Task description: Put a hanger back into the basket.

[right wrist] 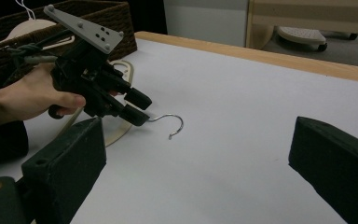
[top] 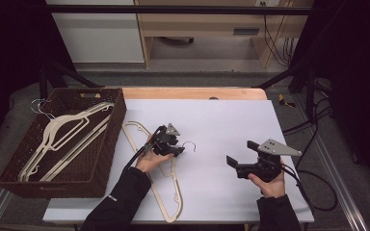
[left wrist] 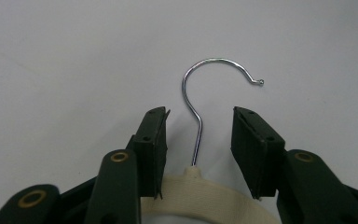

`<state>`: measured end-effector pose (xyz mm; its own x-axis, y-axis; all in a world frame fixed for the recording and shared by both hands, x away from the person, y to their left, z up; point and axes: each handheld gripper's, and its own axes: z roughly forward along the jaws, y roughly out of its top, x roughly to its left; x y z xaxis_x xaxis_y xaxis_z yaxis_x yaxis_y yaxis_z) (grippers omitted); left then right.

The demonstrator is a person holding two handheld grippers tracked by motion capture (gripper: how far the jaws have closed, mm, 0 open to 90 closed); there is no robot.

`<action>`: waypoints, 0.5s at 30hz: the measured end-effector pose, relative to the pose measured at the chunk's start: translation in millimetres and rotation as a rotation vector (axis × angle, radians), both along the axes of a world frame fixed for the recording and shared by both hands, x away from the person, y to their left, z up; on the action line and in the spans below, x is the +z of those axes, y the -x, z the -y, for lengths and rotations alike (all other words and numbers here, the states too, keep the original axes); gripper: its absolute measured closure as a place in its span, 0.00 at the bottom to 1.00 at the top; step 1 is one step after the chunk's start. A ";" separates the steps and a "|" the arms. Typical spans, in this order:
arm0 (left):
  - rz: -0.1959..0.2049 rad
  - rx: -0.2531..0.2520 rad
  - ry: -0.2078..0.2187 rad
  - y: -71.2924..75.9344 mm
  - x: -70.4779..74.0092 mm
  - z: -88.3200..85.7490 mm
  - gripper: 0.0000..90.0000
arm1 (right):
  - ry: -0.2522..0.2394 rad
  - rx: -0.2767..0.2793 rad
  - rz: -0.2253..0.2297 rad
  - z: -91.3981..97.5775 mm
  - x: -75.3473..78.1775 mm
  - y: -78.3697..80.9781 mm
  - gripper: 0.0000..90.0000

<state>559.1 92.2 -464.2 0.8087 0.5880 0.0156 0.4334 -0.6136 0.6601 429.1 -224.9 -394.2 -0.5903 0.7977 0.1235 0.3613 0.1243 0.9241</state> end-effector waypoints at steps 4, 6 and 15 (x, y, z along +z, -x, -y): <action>-0.018 -0.003 -0.013 -2.0 -4.1 -0.1 0.71 | -0.001 0.004 0.004 0.6 0.1 -0.1 0.05; -0.013 0.002 -0.009 -2.4 -4.7 -0.8 0.73 | 0.005 0.003 0.005 1.0 0.1 -0.2 0.05; -0.024 -0.015 -0.027 -1.4 -3.4 0.1 0.88 | -0.006 -0.005 0.003 0.3 0.5 -0.4 0.05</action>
<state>560.5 92.1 -467.5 0.8178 0.5754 0.0118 0.4394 -0.6376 0.6327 429.5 -225.2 -393.7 -0.5866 0.7999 0.1267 0.3592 0.1168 0.9259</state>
